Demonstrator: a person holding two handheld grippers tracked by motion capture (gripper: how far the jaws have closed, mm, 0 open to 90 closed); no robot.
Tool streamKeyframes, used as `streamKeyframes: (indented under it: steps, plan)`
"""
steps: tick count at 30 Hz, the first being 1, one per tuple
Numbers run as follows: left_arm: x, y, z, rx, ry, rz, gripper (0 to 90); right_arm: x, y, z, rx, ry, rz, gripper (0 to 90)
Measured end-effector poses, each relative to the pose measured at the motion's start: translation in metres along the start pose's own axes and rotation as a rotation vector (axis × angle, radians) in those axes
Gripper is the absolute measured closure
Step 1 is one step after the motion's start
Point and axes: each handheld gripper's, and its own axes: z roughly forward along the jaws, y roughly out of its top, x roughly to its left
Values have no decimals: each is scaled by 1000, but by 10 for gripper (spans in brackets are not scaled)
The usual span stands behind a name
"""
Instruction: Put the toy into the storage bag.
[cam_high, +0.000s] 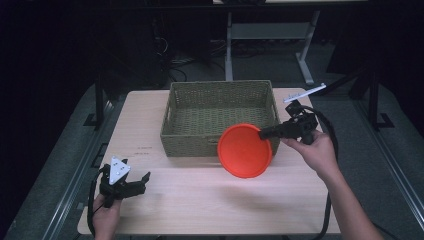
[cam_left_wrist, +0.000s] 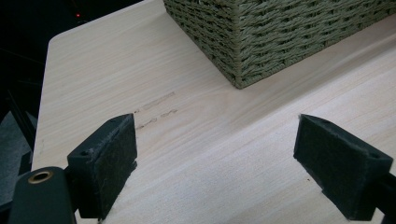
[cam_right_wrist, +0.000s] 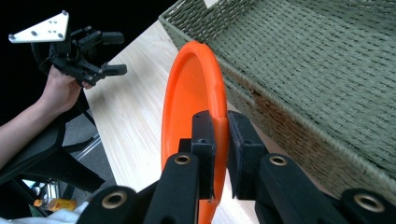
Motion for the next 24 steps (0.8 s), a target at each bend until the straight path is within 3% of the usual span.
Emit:
streamKeyframes:
  steps: [24]
  plan:
    - [0, 0, -1, -4, 1, -12, 129, -1, 44, -3, -49, -13, 28, 817]
